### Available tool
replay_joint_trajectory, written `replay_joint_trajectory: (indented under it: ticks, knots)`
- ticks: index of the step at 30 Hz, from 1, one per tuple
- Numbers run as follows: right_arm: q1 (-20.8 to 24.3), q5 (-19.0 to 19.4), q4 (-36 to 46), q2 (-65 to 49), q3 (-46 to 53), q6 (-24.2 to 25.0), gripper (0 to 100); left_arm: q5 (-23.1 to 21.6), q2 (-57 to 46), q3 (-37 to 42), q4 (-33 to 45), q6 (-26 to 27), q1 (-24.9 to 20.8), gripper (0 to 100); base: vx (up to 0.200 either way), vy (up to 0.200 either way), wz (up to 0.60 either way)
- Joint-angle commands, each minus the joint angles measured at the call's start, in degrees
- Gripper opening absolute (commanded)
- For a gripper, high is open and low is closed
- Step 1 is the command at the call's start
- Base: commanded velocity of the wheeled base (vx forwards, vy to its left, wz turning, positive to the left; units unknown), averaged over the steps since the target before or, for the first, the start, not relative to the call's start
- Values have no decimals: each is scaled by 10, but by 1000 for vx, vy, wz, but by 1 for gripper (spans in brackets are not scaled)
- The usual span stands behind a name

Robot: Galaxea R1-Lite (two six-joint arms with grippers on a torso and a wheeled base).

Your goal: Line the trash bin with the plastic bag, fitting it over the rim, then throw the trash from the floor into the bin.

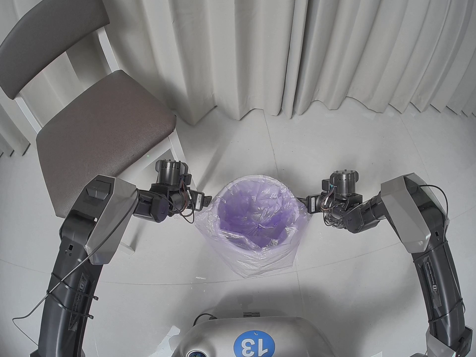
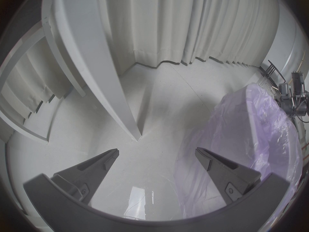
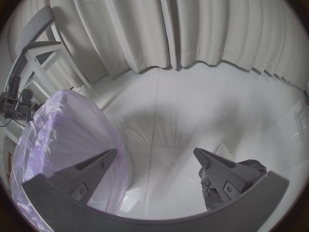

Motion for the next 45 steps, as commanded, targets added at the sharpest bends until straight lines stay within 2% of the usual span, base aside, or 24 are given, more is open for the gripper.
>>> replay_joint_trajectory:
  ticks: [1, 9, 13, 16, 18, 19, 22, 24, 25, 26, 28, 32, 37, 45]
  knots:
    - [-10, -1, 5, -51, 23, 0, 100, -1, -50, 43, -19, -4, 12, 100, 0, 0, 0]
    - [-6, -2, 45, -194, 128, -11, 100, -6, -125, 150, -78, -10, 26, 100, 0, 0, 0]
    - [25, -3, 40, -257, 207, -8, 100, -7, -162, 221, -123, -9, 29, 100, 0, 0, 0]
    - [72, -44, 39, -281, 269, -8, 100, -6, -186, 285, -162, -12, 25, 100, 0, 0, 0]
    - [83, -59, 38, -283, 277, -6, 100, -5, -193, 307, -178, -12, 25, 100, 0, 0, 0]
    - [104, -75, 44, -284, 280, -6, 100, 0, -206, 355, -226, -11, 27, 100, 0, 0, 0]
    - [115, -80, 45, -282, 278, -6, 100, 4, -214, 389, -259, -10, 29, 100, 0, 0, 0]
    - [135, -86, 65, -271, 268, -6, 100, 29, -241, 474, -320, -24, 31, 100, 0, 0, 0]
    - [138, -89, 67, -268, 266, -6, 100, 31, -243, 483, -327, -28, 32, 100, 0, 0, 0]
    - [158, -110, 86, -252, 257, -6, 100, 35, -259, 528, -372, -48, 38, 100, 0, 0, 0]
    - [168, -133, 99, -240, 246, -7, 100, 34, -271, 554, -408, -69, 45, 100, 0, 0, 0]
    - [172, -140, 124, -226, 229, -20, 100, 35, -284, 588, -431, -91, 34, 100, 0, 0, 0]
    - [174, -144, 161, -230, 246, -52, 100, 40, -294, 615, -471, -86, 27, 100, 0, 0, 0]
    - [174, -145, 158, -226, 283, -59, 100, 41, -329, 629, -473, -84, 28, 100, 0, 0, 0]
